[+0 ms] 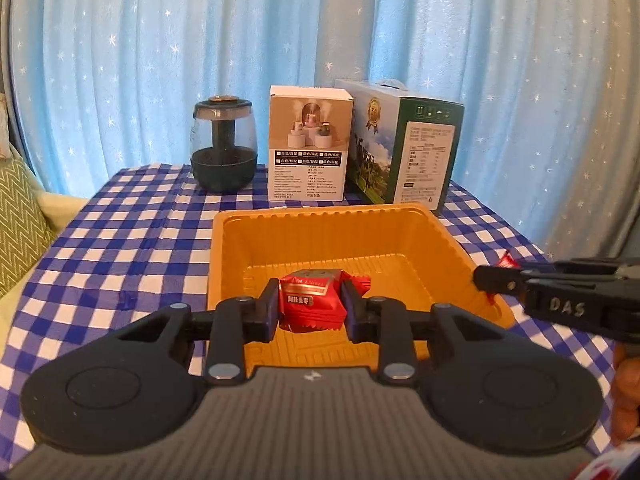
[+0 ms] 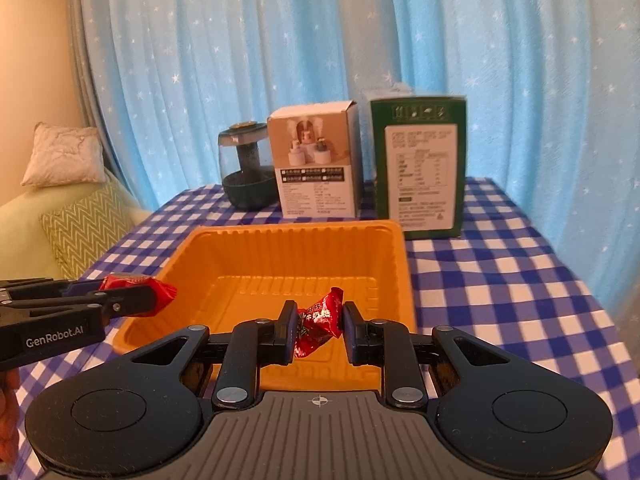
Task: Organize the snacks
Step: 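Carry both candies over the orange tray and open both grippers, then move both grippers back from the tray toward the snack pile, then grasp the white stick snack with the left gripper while the right grasps a red candy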
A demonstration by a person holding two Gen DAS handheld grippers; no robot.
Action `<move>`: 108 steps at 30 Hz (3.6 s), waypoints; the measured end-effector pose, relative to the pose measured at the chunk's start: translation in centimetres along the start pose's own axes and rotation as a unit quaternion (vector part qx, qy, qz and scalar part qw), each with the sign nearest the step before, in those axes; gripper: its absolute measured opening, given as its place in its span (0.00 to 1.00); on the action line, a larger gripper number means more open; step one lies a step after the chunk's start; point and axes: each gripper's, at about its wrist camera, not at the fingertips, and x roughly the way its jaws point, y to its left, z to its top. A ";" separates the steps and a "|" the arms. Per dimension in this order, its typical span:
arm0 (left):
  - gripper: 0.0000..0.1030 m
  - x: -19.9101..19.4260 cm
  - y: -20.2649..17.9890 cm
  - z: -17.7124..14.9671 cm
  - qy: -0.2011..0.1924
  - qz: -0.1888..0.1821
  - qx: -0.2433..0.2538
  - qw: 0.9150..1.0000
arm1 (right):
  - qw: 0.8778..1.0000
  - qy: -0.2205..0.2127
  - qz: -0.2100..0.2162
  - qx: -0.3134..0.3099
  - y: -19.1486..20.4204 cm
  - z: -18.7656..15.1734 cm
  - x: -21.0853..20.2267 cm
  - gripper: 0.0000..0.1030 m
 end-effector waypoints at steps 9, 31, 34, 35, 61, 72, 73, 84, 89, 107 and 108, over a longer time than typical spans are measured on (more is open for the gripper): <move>0.30 3.2 0.5 -0.1 0.006 -0.001 0.001 1.000 | 1.000 0.031 0.002 -0.005 -0.9 -0.1 4.4 0.23; 0.64 2.1 3.5 -0.1 0.002 0.022 -0.022 1.000 | 0.999 -0.007 0.029 0.031 -0.8 0.3 4.1 0.69; 0.68 1.8 3.3 -0.1 -0.002 0.022 -0.019 1.000 | 0.999 -0.014 0.016 0.036 -1.4 0.4 3.7 0.69; 0.68 1.7 3.2 -0.1 -0.003 0.022 -0.017 1.000 | 0.999 -0.014 0.009 0.038 -1.6 0.4 3.5 0.69; 0.82 -8.5 -0.5 -6.1 -0.009 -0.017 0.011 1.000 | 0.994 -0.010 -0.066 0.092 -1.8 -6.5 -9.5 0.69; 0.80 -13.5 -3.2 -12.7 0.035 -0.049 0.045 0.997 | 0.990 0.050 -0.081 0.108 -2.1 -13.7 -14.3 0.69; 0.75 -13.7 -3.5 -13.2 0.040 -0.055 0.050 0.996 | 0.989 0.055 -0.081 0.111 -2.0 -14.2 -14.7 0.69; 0.34 -13.1 -8.0 -15.8 0.087 -0.148 0.128 0.977 | 0.984 0.066 -0.102 0.129 -2.8 -15.8 -15.9 0.69; 0.30 -11.9 -9.4 -16.5 0.110 -0.167 0.154 0.968 | 0.983 0.069 -0.102 0.138 -3.0 -15.9 -15.6 0.69; 0.24 -10.6 -10.4 -17.4 0.142 -0.147 0.190 0.960 | 0.983 0.069 -0.096 0.144 -2.5 -15.8 -15.0 0.69; 0.24 -10.9 -10.3 -17.3 0.137 -0.146 0.188 0.962 | 0.983 0.068 -0.094 0.144 -2.5 -15.8 -15.0 0.69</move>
